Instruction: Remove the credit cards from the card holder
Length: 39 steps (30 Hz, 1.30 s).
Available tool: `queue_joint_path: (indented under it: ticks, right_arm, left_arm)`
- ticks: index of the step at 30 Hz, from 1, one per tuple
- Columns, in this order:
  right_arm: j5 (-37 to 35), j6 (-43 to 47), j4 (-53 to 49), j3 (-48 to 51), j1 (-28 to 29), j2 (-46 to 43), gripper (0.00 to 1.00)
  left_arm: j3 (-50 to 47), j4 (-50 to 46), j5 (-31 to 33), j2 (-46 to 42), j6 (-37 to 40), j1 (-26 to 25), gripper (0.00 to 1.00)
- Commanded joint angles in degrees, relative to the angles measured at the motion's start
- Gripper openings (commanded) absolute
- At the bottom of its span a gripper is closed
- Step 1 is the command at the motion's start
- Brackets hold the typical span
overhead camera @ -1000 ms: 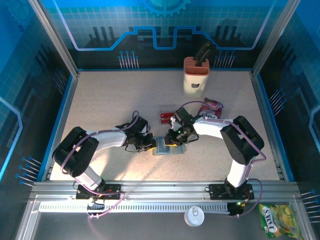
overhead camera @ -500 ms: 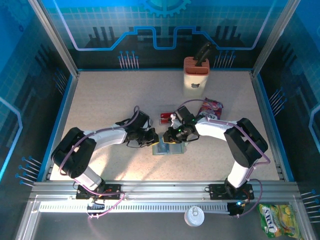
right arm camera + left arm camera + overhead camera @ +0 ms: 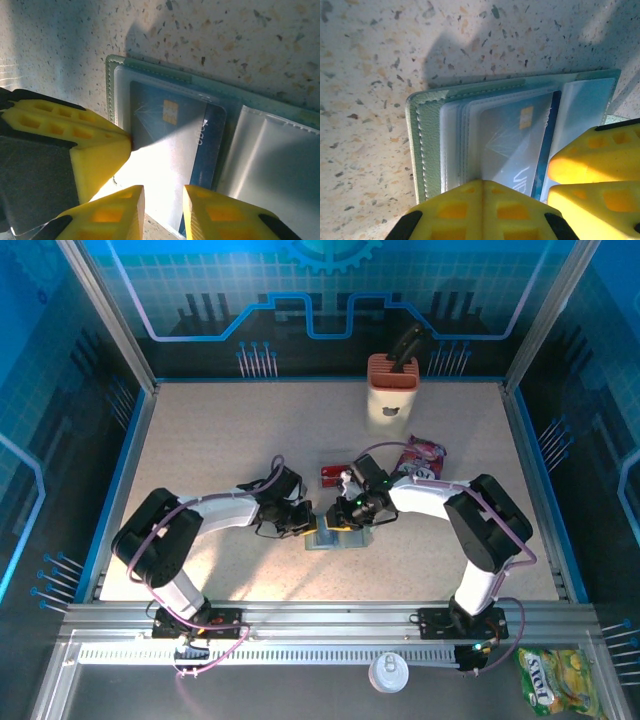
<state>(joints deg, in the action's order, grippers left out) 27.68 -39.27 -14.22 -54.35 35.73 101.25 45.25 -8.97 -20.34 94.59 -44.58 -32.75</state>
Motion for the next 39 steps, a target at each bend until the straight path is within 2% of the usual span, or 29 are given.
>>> queue_joint_path:
  ticks: [1,8,18,33,39]
  right_arm:
    - [1.5,-0.6,0.9,0.6,0.7,1.0,0.27]
    - [0.8,0.1,-0.2,0.5,0.7,2.1,0.27]
    - [-4.2,2.3,-6.2,-1.0,0.7,0.5,0.27]
    - [-4.4,2.9,-8.0,-2.2,0.7,-0.9,0.27]
    - [-4.0,2.2,-5.7,-1.1,0.5,-3.4,0.27]
  left_arm:
    - [-0.6,-2.4,1.6,1.0,1.5,-0.1,0.03]
    - [-0.4,-3.0,1.9,0.8,1.8,-0.1,0.03]
    - [-0.6,-3.1,2.0,0.6,1.8,-0.1,0.03]
    - [1.0,-4.8,2.1,-1.8,2.3,-0.1,0.03]
    - [1.8,-4.8,0.9,-2.4,2.6,-0.3,0.03]
